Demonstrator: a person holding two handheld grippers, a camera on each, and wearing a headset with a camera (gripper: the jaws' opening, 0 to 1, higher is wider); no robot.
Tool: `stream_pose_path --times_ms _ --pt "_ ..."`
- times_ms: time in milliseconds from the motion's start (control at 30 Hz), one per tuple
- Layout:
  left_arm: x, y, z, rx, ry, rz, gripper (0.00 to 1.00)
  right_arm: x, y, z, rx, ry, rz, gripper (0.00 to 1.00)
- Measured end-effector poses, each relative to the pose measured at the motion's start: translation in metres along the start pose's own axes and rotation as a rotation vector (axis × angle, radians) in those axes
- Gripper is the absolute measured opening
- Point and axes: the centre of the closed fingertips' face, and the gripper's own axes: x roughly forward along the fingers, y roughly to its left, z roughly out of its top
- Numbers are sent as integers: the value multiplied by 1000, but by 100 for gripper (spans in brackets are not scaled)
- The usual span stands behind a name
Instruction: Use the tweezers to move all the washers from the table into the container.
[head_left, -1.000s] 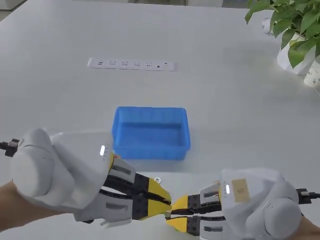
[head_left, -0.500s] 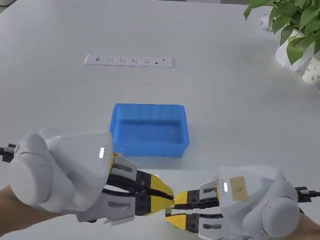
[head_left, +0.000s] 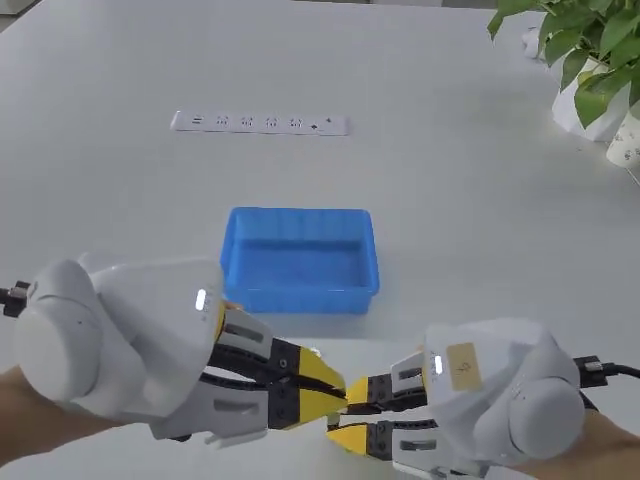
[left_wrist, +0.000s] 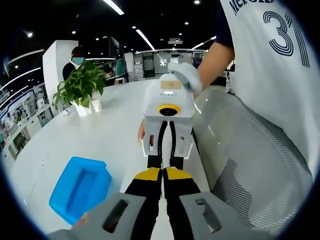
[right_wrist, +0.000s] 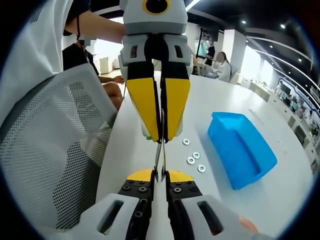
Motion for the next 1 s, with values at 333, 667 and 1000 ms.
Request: stream_pose_path --times_ms 333,667,1000 --pt "-5 10 4 -8 -21 12 5 -3 -11 5 -6 -17 -24 9" --pt "-6 23 3 3 -25 26 6 -3 -27 6 -30 -14 -70 10" --pt "-3 27 0 1 -19 20 6 -1 -33 2 -11 -10 -77 11"
